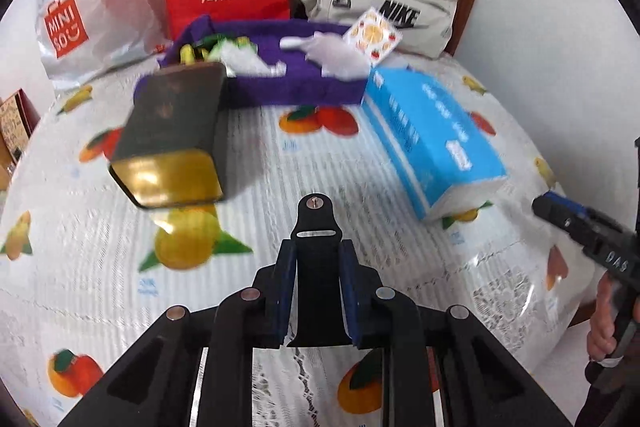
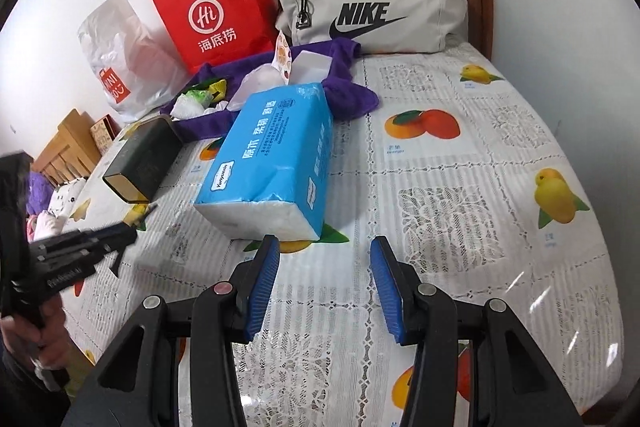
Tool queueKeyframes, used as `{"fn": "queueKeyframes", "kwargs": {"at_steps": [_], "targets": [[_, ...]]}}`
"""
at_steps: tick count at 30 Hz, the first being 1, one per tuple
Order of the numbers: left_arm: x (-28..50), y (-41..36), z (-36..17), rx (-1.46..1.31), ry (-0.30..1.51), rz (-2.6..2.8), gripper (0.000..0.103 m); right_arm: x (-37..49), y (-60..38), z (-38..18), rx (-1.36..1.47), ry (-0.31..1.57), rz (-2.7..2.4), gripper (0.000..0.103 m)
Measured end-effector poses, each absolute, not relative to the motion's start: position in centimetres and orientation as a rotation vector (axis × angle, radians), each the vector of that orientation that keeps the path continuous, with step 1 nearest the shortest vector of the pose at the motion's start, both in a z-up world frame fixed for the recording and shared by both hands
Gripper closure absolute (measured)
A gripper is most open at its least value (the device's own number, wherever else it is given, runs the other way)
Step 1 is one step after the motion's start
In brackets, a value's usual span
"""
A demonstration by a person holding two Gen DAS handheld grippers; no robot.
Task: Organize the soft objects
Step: 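Carry the black strap over the purple towel with the left gripper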
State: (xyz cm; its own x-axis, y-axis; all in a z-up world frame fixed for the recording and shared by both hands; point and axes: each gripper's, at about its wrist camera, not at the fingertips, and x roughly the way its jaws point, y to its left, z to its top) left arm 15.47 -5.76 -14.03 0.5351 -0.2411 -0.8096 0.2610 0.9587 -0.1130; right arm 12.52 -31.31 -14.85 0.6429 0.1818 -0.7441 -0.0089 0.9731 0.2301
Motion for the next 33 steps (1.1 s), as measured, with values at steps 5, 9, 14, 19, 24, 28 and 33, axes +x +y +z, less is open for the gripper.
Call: {"fn": "queueKeyframes", "kwargs": {"at_steps": [5, 9, 14, 19, 24, 28, 33], "targets": [[16.7, -5.0, -11.4, 0.035, 0.91, -0.293, 0.082, 12.7, -30.6, -14.2, 0.204, 0.865, 0.117, 0.056], [18.1, -4.1, -9.6, 0.032, 0.883, -0.286, 0.082, 13.2, -30.2, -13.9, 0.195, 0.867, 0.125, 0.056], [20.7, -3.0, -7.7, 0.032, 0.854, -0.263, 0.082, 13.6, -30.1, -13.5, 0.195, 0.865, 0.127, 0.056], [24.1, -2.2, -6.7, 0.029, 0.831, -0.244, 0.082, 14.0, -29.9, -13.3, 0.187, 0.865, 0.128, 0.056], [27.6, -2.1, -6.4, 0.042, 0.829, -0.24, 0.082, 14.4, -30.0, -13.3, 0.186, 0.87, 0.123, 0.056], [29.5, -2.7, -6.8, 0.058, 0.829, -0.251, 0.082, 14.6, -29.9, -13.4, 0.181, 0.875, 0.111, 0.056], [31.9, -4.2, -7.7, 0.083, 0.839, -0.28, 0.082, 14.7, -30.1, -13.4, 0.192, 0.871, 0.1, 0.056]]}}
